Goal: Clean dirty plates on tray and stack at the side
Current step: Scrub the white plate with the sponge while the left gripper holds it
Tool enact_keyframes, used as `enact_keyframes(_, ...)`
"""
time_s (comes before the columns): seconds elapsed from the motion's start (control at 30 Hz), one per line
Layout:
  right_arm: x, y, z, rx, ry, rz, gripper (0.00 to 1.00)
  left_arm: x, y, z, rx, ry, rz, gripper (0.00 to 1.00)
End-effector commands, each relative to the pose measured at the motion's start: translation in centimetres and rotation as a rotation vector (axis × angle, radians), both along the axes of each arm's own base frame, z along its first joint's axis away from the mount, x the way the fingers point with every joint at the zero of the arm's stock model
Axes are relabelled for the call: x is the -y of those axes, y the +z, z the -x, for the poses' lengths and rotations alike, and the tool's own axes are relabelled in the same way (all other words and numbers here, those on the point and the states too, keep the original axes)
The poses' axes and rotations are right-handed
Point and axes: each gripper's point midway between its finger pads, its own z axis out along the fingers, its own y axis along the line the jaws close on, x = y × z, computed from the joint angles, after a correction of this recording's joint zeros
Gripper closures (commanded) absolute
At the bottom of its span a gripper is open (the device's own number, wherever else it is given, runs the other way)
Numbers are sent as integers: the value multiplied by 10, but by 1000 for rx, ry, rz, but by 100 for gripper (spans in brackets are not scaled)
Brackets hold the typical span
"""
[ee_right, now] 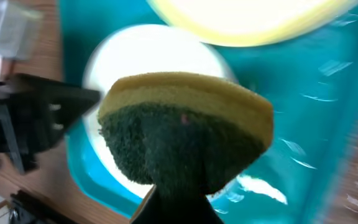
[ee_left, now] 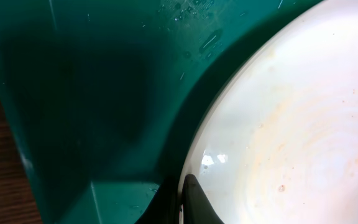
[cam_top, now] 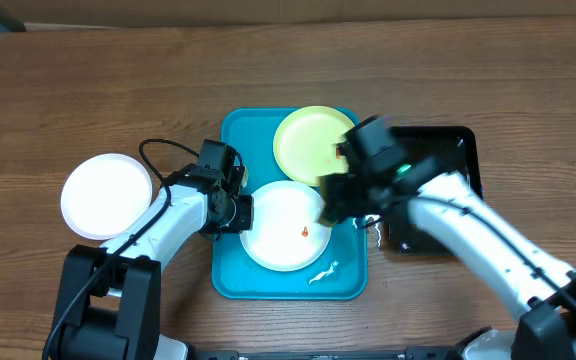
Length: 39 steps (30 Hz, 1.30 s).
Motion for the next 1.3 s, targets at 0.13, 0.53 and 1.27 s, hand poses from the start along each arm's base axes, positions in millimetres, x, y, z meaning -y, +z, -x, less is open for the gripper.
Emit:
enact_keyframes(0.13,-44,-41,18,12,-80,28,96,-1,-9,8,-37,20,-2,96)
enact_keyframes(0.53,-60,-116,22,-59,-73,110,96,-1,-9,7,-33,20,-3,96)
enact_keyframes(1.27,42,-115,9,-148,-335,455,96,-8,-10,5,-27,38,-38,96)
